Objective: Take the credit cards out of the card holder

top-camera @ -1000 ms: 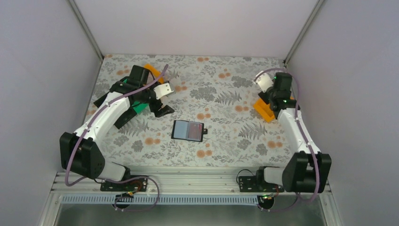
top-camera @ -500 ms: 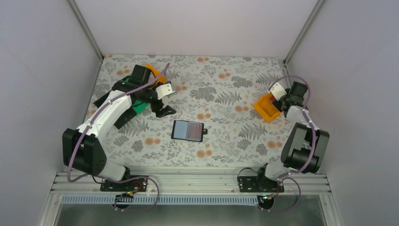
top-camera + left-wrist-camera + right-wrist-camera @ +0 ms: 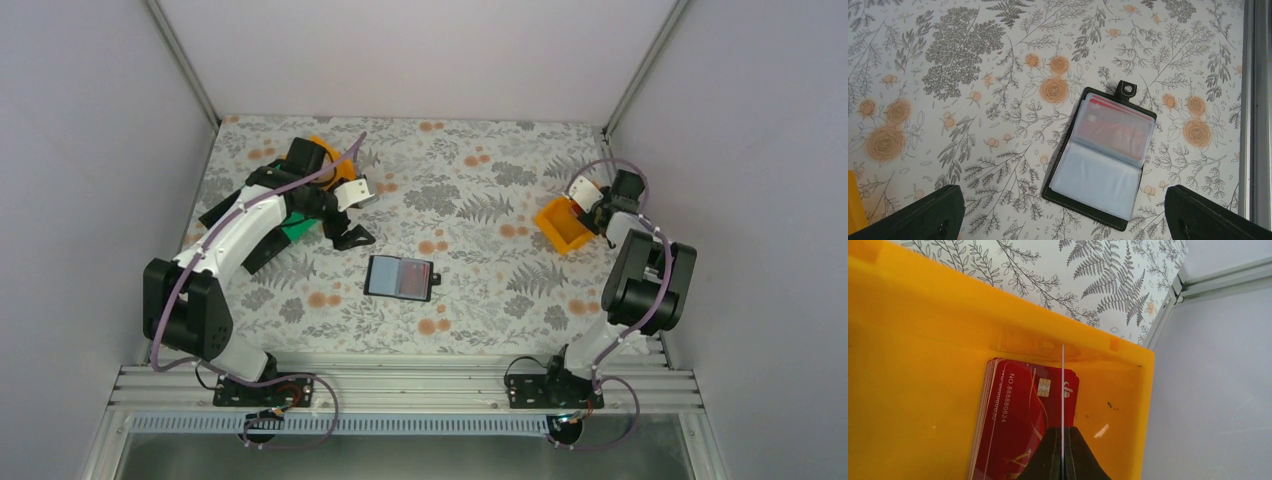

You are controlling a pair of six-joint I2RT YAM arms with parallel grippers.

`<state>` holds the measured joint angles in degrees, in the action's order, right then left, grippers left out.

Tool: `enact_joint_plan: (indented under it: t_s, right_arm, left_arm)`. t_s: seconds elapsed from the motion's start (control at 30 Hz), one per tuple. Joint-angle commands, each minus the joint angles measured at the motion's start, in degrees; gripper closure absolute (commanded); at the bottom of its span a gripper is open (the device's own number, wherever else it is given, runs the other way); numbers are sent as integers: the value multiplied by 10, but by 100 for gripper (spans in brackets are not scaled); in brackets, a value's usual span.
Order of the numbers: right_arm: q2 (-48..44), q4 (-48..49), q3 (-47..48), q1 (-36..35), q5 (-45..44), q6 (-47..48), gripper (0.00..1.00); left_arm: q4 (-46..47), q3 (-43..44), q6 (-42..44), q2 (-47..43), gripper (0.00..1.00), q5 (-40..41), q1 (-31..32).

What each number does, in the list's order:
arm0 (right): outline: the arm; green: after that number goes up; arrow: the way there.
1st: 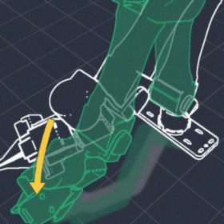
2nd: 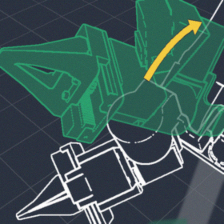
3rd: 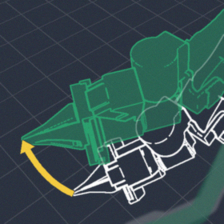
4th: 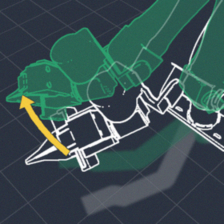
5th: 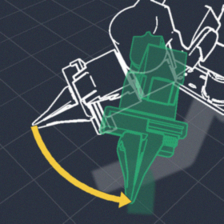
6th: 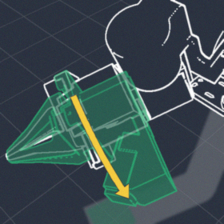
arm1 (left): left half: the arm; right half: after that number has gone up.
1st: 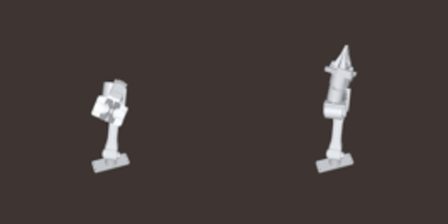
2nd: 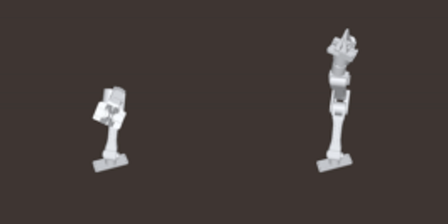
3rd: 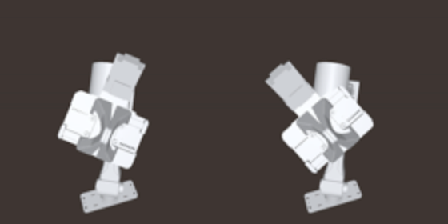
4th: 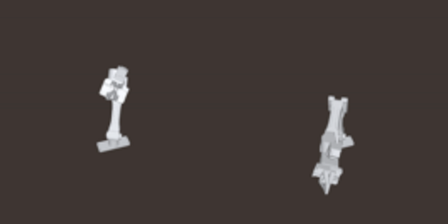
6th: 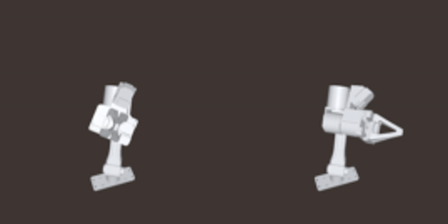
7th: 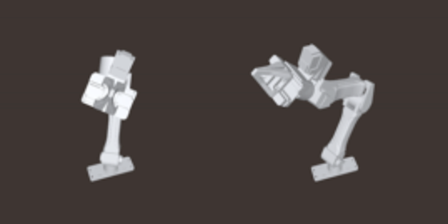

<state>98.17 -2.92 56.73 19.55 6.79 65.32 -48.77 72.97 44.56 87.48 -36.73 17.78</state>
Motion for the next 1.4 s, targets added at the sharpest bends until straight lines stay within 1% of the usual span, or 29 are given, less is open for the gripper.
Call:
enact_joint_plan:
  t_s: [0.0, 0.37, 0.5, 0.6, 0.67, 0.7, 0.8, 0.93, 1.07, 1.27, 1.37]
  right_arm:
    - [14, 34, 16, 0, -5, 25, 96]
    - [35, 75, 14, 0, -18, 28, 95]
    - [45, 68, 17, -3, -17, 29, 84]
    - [45, 67, 17, -3, -20, 29, 72]
    - [44, 63, 19, -3, -19, 27, 67]
    - [43, 57, 20, -3, -15, 27, 63]
    - [41, 34, 21, -3, -2, 30, 48]
    - [34, 42, 8, -4, -4, 23, 26]
    - [35, 36, 13, -4, -11, 18, 19]
    - [13, 26, 19, -4, 23, -9, 14]
    - [-2, 18, 13, -4, 37, -8, 10]
  left_arm:
    - [-8, 21, 15, 5, 0, -18, -2]
    - [-11, 23, 17, 20, 0, -21, -1]
    - [-13, 21, 18, 21, 0, -21, -2]
    - [-12, 21, 19, 21, 0, -21, -1]
    - [-11, 20, 20, 21, 0, -21, -1]
    - [-11, 19, 21, 21, 0, -21, -1]
    - [-16, 19, 24, 19, 0, -22, -1]
    - [-19, 18, 28, 14, 0, -20, -1]
    - [-21, 16, 32, 6, 0, -22, -1]
    - [-31, 17, 42, 5, 0, -41, -2]
    - [-34, 17, 44, 0, 0, -45, -3]
